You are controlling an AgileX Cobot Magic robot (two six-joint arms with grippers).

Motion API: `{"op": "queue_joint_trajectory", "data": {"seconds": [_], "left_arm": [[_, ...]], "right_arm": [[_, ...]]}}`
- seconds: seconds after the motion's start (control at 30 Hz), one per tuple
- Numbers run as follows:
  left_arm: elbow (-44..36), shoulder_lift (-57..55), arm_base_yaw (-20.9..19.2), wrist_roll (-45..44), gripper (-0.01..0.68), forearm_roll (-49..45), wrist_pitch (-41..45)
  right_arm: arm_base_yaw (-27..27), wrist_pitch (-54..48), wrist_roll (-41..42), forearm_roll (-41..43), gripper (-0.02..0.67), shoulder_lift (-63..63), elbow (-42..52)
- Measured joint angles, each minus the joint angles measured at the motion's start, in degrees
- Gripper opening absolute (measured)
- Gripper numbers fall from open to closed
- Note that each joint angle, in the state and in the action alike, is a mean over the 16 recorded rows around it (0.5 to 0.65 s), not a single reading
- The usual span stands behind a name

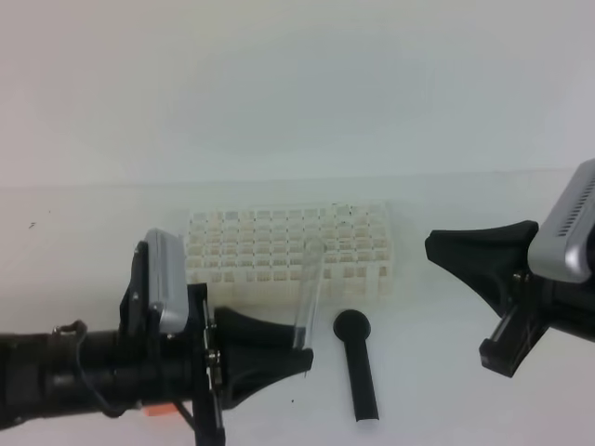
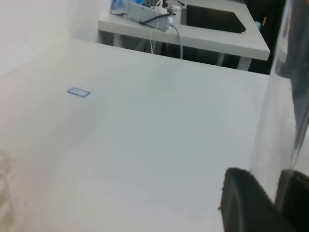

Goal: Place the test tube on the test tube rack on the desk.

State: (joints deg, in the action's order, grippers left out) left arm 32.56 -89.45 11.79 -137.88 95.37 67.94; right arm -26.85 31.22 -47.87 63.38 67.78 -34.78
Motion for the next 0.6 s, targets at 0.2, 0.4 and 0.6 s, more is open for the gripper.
{"op": "queue_joint_trajectory", "data": {"seconds": [0.2, 0.4, 0.6], "left_arm": [[-2.25, -0.31, 1.42, -2.27, 0.111, 0.90, -0.08], [-2.80, -0.27, 3.28, -2.93, 0.104, 0.90, -0.04], [-2.81, -0.31, 4.90, -3.03, 0.104, 0.51, 0.41]], "right_arm": [[0.00, 1.64, -0.25, 0.28, -0.001, 0.02, 0.00], [0.00, 4.07, -0.39, 0.48, -0.001, 0.45, 0.00], [0.00, 6.17, -0.44, 0.59, 0.001, 1.14, 0.00]]}}
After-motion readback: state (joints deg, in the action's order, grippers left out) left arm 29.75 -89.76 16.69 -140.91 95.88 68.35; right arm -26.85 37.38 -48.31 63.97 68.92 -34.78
